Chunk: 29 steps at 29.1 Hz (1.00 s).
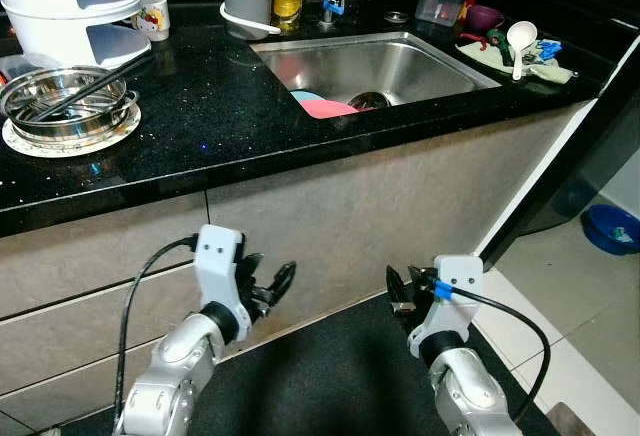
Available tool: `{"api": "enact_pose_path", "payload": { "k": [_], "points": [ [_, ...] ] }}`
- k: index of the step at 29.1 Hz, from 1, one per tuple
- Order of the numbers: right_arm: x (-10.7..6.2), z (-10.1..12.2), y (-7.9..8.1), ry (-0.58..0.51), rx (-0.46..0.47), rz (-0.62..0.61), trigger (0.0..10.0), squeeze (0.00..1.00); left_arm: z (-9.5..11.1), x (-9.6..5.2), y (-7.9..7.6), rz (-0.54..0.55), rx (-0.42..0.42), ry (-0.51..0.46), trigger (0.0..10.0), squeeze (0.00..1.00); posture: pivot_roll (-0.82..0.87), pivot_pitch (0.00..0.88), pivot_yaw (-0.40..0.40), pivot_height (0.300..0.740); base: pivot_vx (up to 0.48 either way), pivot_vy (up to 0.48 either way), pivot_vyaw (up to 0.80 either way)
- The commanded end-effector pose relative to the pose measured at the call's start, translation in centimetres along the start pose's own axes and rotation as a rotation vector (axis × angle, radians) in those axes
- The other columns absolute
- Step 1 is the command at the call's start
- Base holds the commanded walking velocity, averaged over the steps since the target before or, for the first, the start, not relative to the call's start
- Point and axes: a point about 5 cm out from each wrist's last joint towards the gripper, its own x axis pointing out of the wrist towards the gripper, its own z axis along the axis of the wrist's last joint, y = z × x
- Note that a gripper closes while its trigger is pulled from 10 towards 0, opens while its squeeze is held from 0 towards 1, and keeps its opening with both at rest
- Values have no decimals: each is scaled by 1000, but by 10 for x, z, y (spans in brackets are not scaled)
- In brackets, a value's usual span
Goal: Kitchen organization
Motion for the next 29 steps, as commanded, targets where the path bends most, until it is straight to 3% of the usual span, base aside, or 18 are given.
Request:
{"api": "enact_pose_path", "payload": {
  "k": [1,2,5,8,10,16,20,28,29],
  "points": [
    [-3,-3,-1,6,-6,-12,10000,0,-2,5,-5,-27,8,14,10000,0,-19,0,-56,740,0,0,0],
    [-4,-1,-6,-4,-12,-33,10000,0,4,15,-3,-28,25,8,10000,0,-25,0,-50,740,0,0,0],
    [-4,0,-17,-16,-4,-77,10000,0,3,20,5,-6,64,25,10000,0,-24,0,-41,740,0,0,0],
    [-2,0,-21,-24,26,-90,10000,0,-4,17,12,21,47,51,10000,0,-16,0,-37,740,0,0,0],
    [7,8,-14,-42,34,-66,10000,0,-6,11,18,51,16,51,10000,0,18,0,-67,740,0,0,0],
    [20,33,-8,-101,45,-18,10000,0,-4,4,19,93,3,20,10000,0,35,0,-103,740,0,0,0],
    [22,32,-6,-80,-1,-14,10000,0,2,0,21,140,3,-23,10000,0,70,0,-143,740,0,0,0],
    [30,41,-22,-80,-31,-46,10000,0,43,-21,43,248,99,-133,10000,0,122,17,-158,740,0,0,0],
    [27,47,-26,-99,-25,-60,10000,0,61,-29,49,276,104,-182,10000,0,122,20,-156,740,0,0,0]
  ]
}}
